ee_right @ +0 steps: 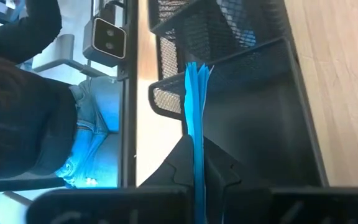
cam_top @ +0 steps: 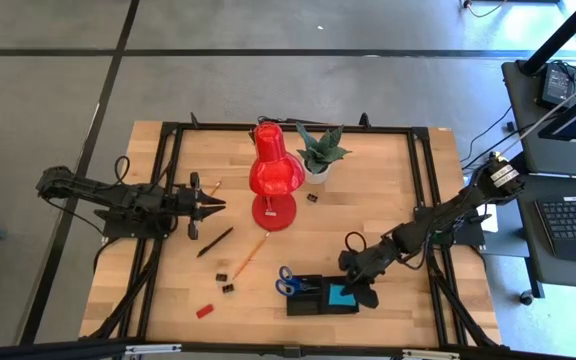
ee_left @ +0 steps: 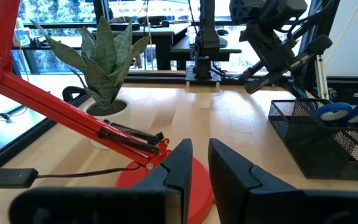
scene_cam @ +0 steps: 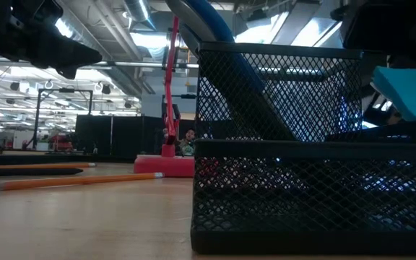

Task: Pick and place office supplies into organizer
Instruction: Put the blue sticky note into the black desk organizer, then put the top black binder clip into the black desk organizer

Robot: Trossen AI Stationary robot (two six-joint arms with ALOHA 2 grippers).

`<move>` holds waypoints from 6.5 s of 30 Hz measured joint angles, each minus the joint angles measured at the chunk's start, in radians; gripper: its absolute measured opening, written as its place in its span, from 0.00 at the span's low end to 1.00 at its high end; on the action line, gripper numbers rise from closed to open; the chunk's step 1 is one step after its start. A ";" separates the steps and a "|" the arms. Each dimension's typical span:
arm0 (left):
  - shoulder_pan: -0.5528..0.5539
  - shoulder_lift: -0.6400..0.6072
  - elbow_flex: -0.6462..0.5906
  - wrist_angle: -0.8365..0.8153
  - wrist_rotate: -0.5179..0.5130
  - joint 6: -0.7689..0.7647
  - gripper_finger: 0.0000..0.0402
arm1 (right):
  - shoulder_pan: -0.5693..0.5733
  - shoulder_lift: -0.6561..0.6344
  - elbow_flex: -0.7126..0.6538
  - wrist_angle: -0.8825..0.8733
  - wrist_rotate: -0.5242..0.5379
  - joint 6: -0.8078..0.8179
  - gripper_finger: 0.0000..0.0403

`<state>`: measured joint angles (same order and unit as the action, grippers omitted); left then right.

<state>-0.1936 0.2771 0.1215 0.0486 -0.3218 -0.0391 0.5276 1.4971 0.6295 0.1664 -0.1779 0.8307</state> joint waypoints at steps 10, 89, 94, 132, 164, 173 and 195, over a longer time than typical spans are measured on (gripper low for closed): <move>0.000 0.000 0.000 0.000 0.000 0.000 0.12 | -0.001 0.000 -0.011 0.014 0.022 -0.005 0.02; 0.000 0.000 0.000 -0.055 0.000 -0.039 0.12 | -0.001 0.107 0.185 -0.317 0.091 -0.238 0.34; 0.000 0.000 0.000 -0.054 0.000 -0.038 0.12 | 0.000 0.107 0.240 -0.468 0.121 -0.235 0.34; 0.000 0.000 0.000 -0.142 0.000 -0.087 0.12 | -0.388 0.106 0.325 -0.544 0.576 -0.846 0.34; 0.000 0.014 0.000 -0.163 -0.003 -0.079 0.12 | -0.544 0.271 0.142 -0.054 0.605 -0.936 0.29; 0.000 0.014 0.000 -0.162 -0.004 -0.079 0.12 | -0.552 0.278 0.143 -0.047 0.603 -0.936 0.12; 0.000 0.014 0.000 -0.161 -0.009 -0.079 0.12 | -0.428 -0.052 0.177 -0.228 0.595 -0.809 0.01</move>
<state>-0.1935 0.2909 0.1215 -0.1124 -0.3307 -0.1181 0.0994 1.4453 0.8063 -0.0617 0.4174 0.0214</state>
